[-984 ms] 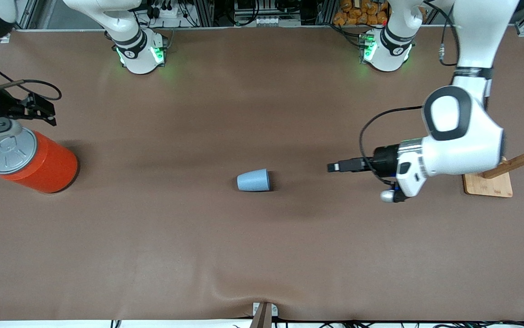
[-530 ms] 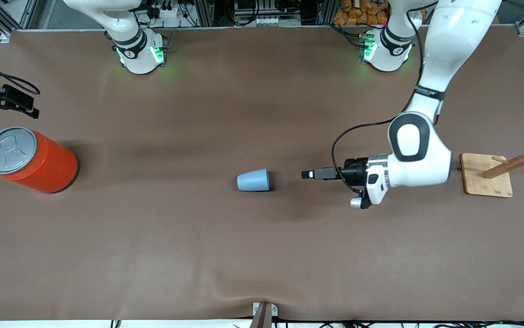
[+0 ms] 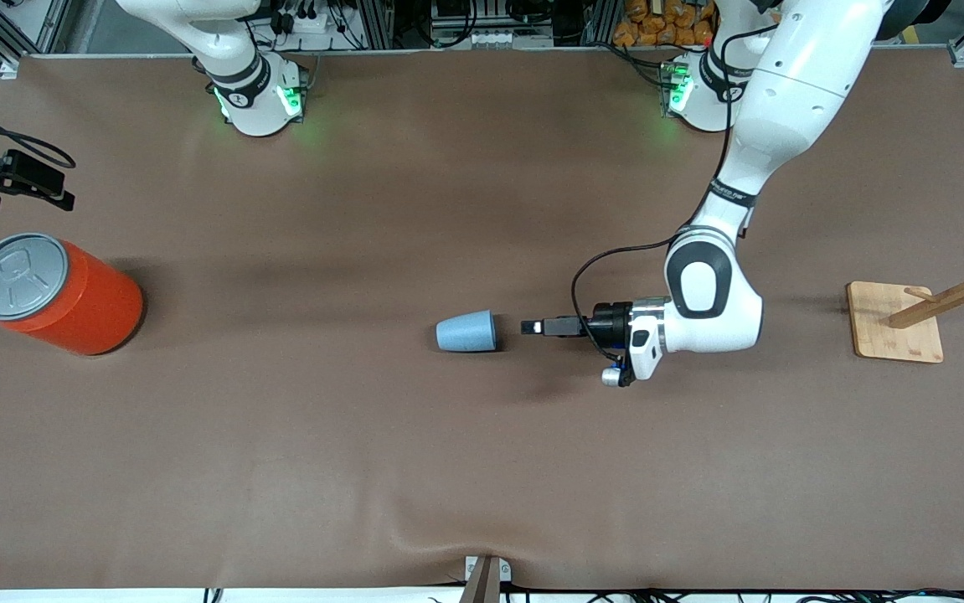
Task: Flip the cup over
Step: 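Close the left gripper around the cup's closed base end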
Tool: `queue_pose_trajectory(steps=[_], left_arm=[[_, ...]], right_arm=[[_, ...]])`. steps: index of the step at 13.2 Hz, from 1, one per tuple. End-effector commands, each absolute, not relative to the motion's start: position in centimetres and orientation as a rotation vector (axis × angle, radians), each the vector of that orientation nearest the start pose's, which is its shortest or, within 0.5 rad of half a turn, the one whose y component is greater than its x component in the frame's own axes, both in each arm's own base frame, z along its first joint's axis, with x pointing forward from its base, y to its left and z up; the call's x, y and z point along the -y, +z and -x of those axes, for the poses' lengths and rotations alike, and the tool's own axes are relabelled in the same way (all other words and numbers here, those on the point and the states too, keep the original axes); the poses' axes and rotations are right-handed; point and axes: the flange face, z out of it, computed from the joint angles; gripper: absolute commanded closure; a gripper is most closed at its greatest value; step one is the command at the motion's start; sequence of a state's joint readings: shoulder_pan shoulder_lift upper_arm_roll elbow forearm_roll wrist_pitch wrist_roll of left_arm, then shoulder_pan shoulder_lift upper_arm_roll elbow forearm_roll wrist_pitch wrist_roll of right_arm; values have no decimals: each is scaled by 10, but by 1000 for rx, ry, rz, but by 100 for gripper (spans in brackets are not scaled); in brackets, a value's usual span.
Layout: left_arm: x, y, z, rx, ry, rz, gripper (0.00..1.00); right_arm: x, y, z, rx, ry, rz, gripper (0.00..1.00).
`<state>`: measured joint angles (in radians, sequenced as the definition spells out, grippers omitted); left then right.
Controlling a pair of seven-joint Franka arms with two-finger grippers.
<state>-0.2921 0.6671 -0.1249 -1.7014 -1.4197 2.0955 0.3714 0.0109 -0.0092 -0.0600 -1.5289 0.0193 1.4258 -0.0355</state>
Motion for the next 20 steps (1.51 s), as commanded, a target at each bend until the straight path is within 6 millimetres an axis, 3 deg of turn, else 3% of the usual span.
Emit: queue_pose_trajectory(steps=[1,7,9,11,15,20], left_arm=[[337,203,-595,-270,-293,-1903,0],[354,171,-581,-314,-267,-1918,0],[354,163,-585,-313,-241,-1905,0],[368,153,-586,-325,-245,-1883,0],[374,150,-588,-330,-236,-1880,0],[373,143,-588,-338,-238,-1878,0]], right_arm=[[21,654,-531,-112,117,3115,0],[23,660,-531,-136,133,3099,0],[21,658,-532,-123,138,3100,0],[20,658,-533,-133,131,3102,0],[15,657,-534,-118,136,3102,0],[24,657,-535,-144,126,3107,0]])
